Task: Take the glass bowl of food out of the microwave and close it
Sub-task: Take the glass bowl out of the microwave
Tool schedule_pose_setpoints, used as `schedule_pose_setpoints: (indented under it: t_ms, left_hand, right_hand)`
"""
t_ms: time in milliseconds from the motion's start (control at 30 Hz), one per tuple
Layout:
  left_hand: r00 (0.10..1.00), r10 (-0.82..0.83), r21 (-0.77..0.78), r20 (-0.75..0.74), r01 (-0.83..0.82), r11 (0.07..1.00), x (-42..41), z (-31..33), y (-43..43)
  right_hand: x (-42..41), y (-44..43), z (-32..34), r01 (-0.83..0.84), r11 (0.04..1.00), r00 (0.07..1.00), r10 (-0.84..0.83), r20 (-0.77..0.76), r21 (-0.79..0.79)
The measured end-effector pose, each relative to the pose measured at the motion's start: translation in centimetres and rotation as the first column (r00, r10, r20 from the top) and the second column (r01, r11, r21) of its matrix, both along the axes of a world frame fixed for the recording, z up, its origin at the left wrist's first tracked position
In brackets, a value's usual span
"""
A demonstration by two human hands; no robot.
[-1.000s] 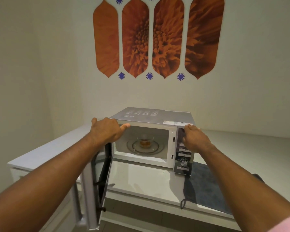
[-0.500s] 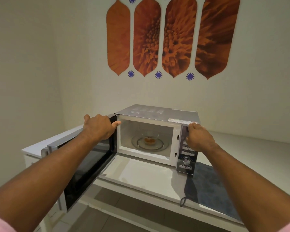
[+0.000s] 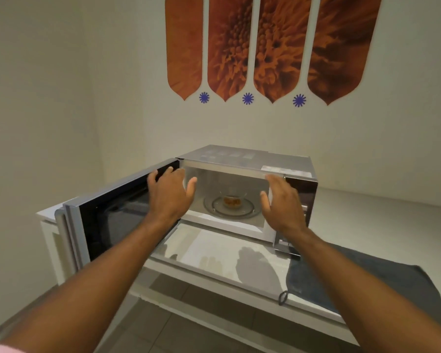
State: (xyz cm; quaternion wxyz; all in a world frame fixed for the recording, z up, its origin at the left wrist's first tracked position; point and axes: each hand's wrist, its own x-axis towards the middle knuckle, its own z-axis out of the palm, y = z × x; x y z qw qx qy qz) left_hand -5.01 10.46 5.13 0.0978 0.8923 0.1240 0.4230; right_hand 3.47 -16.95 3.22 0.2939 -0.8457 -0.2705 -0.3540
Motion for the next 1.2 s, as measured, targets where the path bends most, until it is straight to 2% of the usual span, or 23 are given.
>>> schedule_pose_setpoints:
  t_ms: [33, 67, 100, 167, 267, 367, 500, 667, 867, 1033, 1200]
  left_hand:
    - [0.998, -0.047, -0.168, 0.049, 0.054, 0.984, 0.9, -0.8, -0.4]
    - [0.989, -0.091, -0.342, 0.113, 0.125, 0.931, 1.8, -1.6, -0.7]
    - [0.976, -0.128, -0.501, 0.176, 0.201, 0.842, 2.8, -2.3, -1.0]
    - [0.957, -0.149, -0.709, 0.248, 0.284, 0.645, 5.0, -3.8, -1.4]
    - [0.957, -0.205, -0.846, 0.203, 0.277, 0.456, 8.4, -5.8, -1.8]
    - [0.935, -0.285, -0.889, 0.212, 0.306, 0.342, 11.4, -7.2, -1.7]
    - [0.908, -0.371, -0.920, 0.194, 0.300, 0.251, 15.1, -8.8, -0.8]
    - [0.894, -0.418, -0.941, 0.162, 0.267, 0.208, 18.6, -9.6, 0.2]
    - [0.881, -0.461, -0.969, 0.106, 0.195, 0.150, 21.6, -9.2, 0.6]
    - [0.882, -0.459, -0.987, 0.104, 0.147, 0.058, 23.4, -8.4, -0.1]
    - [0.869, -0.488, -0.986, 0.079, 0.139, 0.088, 24.8, -8.1, -0.6]
  right_hand:
    - [-0.3, 1.0, -0.7, -0.046, 0.999, 0.996, 0.048, -0.072, 0.026]
    - [-0.5, 1.9, -1.4, -0.075, 0.996, 0.984, 0.080, -0.158, 0.037]
    - [-0.4, 2.8, -2.1, -0.091, 0.995, 0.964, 0.098, -0.246, 0.038]
    - [0.3, 4.3, -3.2, -0.104, 0.993, 0.914, 0.118, -0.388, 0.057]
    - [2.5, 5.6, -4.4, -0.068, 0.985, 0.845, 0.141, -0.515, 0.158]
    - [5.1, 6.4, -5.2, -0.011, 0.966, 0.778, 0.171, -0.604, 0.260]
    - [8.4, 8.1, -6.9, 0.042, 0.923, 0.705, 0.244, -0.666, 0.382]
    - [12.8, 10.4, -8.1, 0.221, 0.854, 0.614, 0.253, -0.748, 0.471]
    - [16.1, 12.5, -6.9, 0.367, 0.830, 0.516, 0.195, -0.834, 0.421]
    - [18.4, 13.4, -7.1, 0.312, 0.832, 0.600, 0.202, -0.774, 0.459]
    - [19.7, 13.6, -7.3, 0.329, 0.787, 0.621, 0.237, -0.748, 0.522]
